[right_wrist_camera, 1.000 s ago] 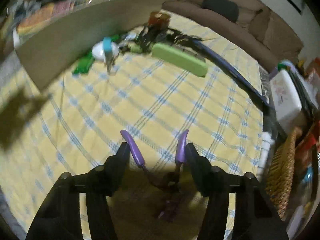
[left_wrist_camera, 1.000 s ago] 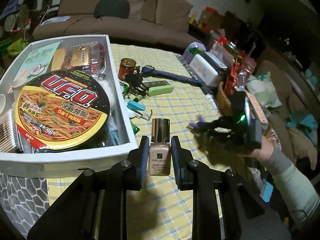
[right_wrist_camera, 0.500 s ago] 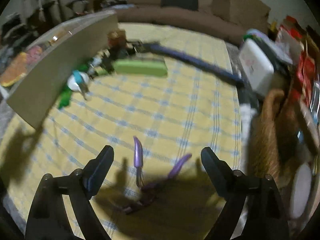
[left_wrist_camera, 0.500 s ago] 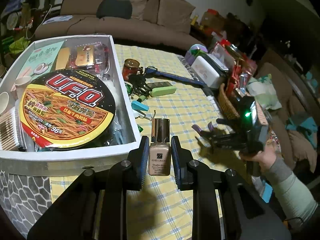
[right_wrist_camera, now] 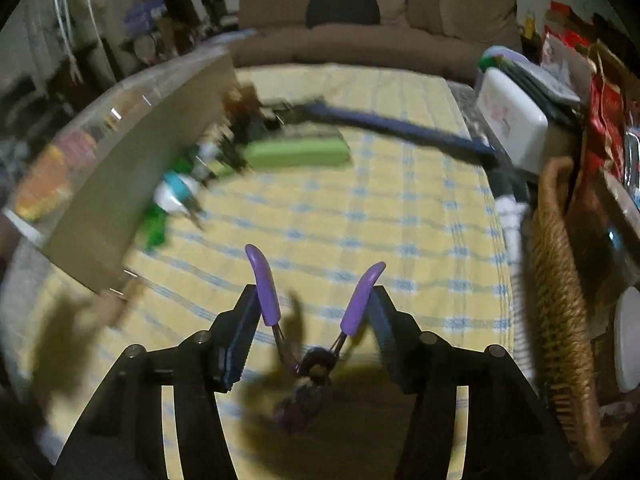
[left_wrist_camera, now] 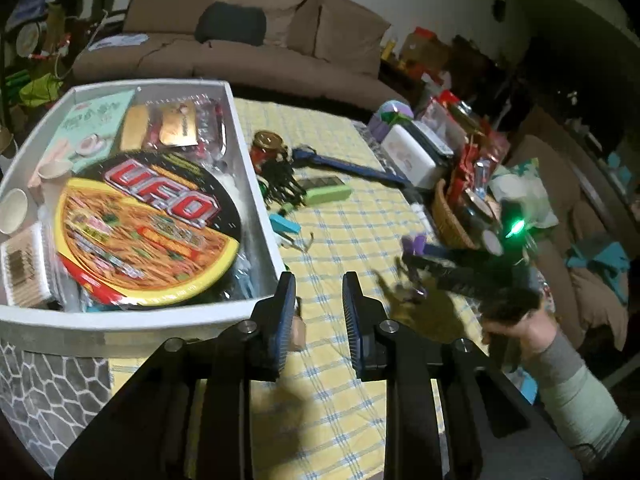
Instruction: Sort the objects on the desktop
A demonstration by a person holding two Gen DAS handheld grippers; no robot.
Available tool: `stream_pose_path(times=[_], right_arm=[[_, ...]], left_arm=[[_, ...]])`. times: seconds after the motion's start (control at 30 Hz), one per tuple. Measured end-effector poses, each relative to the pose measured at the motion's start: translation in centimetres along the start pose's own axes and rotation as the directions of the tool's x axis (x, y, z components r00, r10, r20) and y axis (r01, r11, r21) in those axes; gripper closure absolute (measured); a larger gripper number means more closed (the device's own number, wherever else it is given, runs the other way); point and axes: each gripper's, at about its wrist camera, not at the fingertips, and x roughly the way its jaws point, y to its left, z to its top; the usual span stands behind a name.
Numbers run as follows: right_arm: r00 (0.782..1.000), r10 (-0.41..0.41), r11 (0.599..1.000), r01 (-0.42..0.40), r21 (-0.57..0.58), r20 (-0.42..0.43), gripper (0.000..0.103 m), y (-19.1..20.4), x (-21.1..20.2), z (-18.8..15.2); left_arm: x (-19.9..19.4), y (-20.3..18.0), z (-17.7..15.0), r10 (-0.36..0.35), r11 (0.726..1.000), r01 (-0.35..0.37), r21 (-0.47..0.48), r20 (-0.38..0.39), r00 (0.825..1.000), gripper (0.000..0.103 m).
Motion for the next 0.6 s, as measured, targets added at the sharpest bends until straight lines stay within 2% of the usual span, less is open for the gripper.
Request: stream_pose_path(times=[0.07, 0.1, 0.13, 0.23, 0.33, 0.4, 0.43, 0.47, 0.6], right_arm=[[0.998, 0.048, 0.999, -0.048, 0.000, 0.031, 0.049, 1.2, -2.1, 0.6], [0.997, 0.067, 0.998, -0.067, -0.003, 0.044, 0.072, 1.6, -2.7, 0.8], [0.997, 0.066, 0.998, -0.066, -0.004, 0.049, 0.100, 2.1, -3.3, 0.9], [0.994, 0.091, 0.996, -0.091, -0.001, 0.056, 0.098, 3.0, -4.1, 0.7], [0.996, 0.081, 0.996, -0.082, 0.038, 0.029, 0.097, 2.4, -3.5, -0.5], [0.996, 0.087, 0.991, -0.089, 0.101, 0.022, 0.087, 1.1, -3.0, -1.7], [0.995, 0.094, 0.987, -0.096, 0.131, 0.027, 0.077, 0.5, -2.8, -2.2], [0.994, 0.104, 0.980, -0.108, 0.168, 0.035, 0.073, -0.3, -2.6, -2.8], [0.989, 0.144, 0.959, -0.150, 0.239, 0.043, 0.067, -2.0, -1.9, -3.7]], left_arm=[[1.1, -0.5, -0.7, 0.002, 1.000, -0.001, 0.031, -0.032, 0.999, 0.080], [2.3, -1.0, -1.3, 0.017, 0.998, -0.013, 0.057, -0.054, 0.998, 0.075], [3.0, -1.3, -1.9, 0.026, 0.997, -0.021, 0.071, -0.067, 0.997, 0.068], [6.3, -1.9, -3.9, 0.079, 0.992, -0.067, 0.107, -0.112, 0.991, 0.057], [9.7, -1.8, -5.3, 0.134, 0.987, -0.117, 0.112, -0.154, 0.979, 0.056], [11.1, -1.7, -5.7, 0.151, 0.985, -0.134, 0.107, -0.168, 0.974, 0.056], [11.7, -1.6, -5.8, 0.159, 0.985, -0.143, 0.099, -0.168, 0.973, 0.056], [11.9, -1.4, -5.8, 0.162, 0.985, -0.149, 0.090, -0.166, 0.973, 0.056], [11.8, -1.5, -5.6, 0.126, 0.992, -0.120, 0.047, -0.158, 0.979, 0.057]])
